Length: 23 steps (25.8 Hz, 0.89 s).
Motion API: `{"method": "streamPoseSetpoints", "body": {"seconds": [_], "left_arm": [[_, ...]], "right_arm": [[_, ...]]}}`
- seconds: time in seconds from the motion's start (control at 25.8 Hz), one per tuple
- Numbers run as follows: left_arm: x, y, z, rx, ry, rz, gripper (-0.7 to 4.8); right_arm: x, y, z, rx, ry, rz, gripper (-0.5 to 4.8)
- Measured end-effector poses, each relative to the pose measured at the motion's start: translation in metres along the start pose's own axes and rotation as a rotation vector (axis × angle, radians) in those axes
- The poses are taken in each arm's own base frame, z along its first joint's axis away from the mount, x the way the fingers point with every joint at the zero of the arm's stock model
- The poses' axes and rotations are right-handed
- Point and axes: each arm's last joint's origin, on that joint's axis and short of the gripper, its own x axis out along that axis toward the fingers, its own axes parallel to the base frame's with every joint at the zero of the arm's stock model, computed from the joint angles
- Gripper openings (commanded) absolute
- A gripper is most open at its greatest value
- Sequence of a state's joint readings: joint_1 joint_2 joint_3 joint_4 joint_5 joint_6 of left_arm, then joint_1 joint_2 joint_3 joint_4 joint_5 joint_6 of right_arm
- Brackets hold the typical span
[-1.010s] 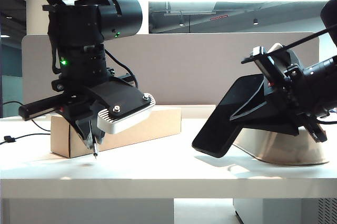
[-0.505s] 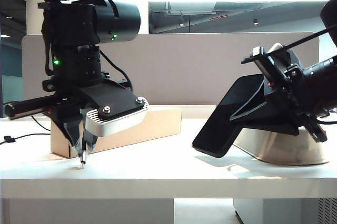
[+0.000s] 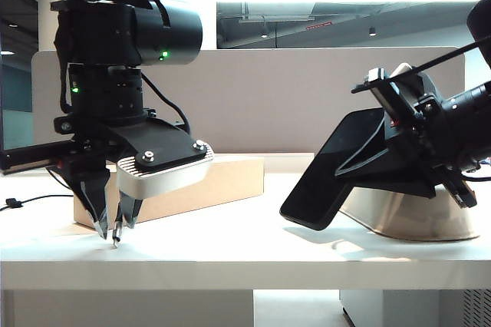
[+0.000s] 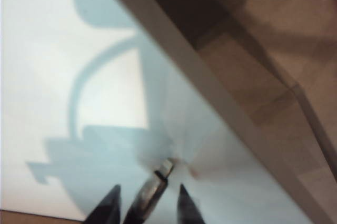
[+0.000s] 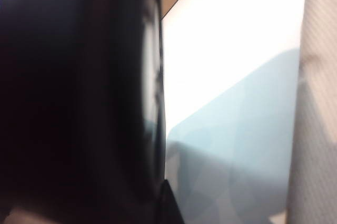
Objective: Pick up the charging cable and the phone, plug the charging cable into the charging port on the phone, and finally place them back on the table.
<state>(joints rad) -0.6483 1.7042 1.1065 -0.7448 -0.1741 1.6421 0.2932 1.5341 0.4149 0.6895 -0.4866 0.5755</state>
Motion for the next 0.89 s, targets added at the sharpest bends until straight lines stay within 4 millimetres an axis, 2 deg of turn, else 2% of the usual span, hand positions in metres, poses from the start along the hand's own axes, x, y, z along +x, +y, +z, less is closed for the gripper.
{"method": "streamPoseSetpoints", "body": {"seconds": [0.27,0.39,0.58,0.66,0.78,0.89], "left_arm": [[0.0,-0.0003,0.0003,0.001,-0.01,-0.003,1.09],[0.0,-0.0003,0.0003,0.001,-0.01,-0.003,0.78],[0.0001,-0.0003,0.0003,0.001,-0.01,-0.003,0.74],[0.0003,-0.0003,0.0004,0.001,-0.01,-0.003,0.47],[0.0023,-0.0002,0.0007,0.002,-0.011,-0.01,0.42],[0.0024,0.0003,0.0007,0.003,-0.01,-0.005,0.11]], "right_arm": [[0.0,0.0,0.0,0.0,0.0,0.0,-0.08],[0.0,0.0,0.0,0.0,0.0,0.0,-0.08],[0.0,0.0,0.0,0.0,0.0,0.0,-0.08],[0.0,0.0,0.0,0.0,0.0,0.0,-0.08],[0.0,0.0,0.0,0.0,0.0,0.0,-0.08],[0.0,-0.0001,0.0001,0.0,-0.001,-0.001,-0.08]]}}
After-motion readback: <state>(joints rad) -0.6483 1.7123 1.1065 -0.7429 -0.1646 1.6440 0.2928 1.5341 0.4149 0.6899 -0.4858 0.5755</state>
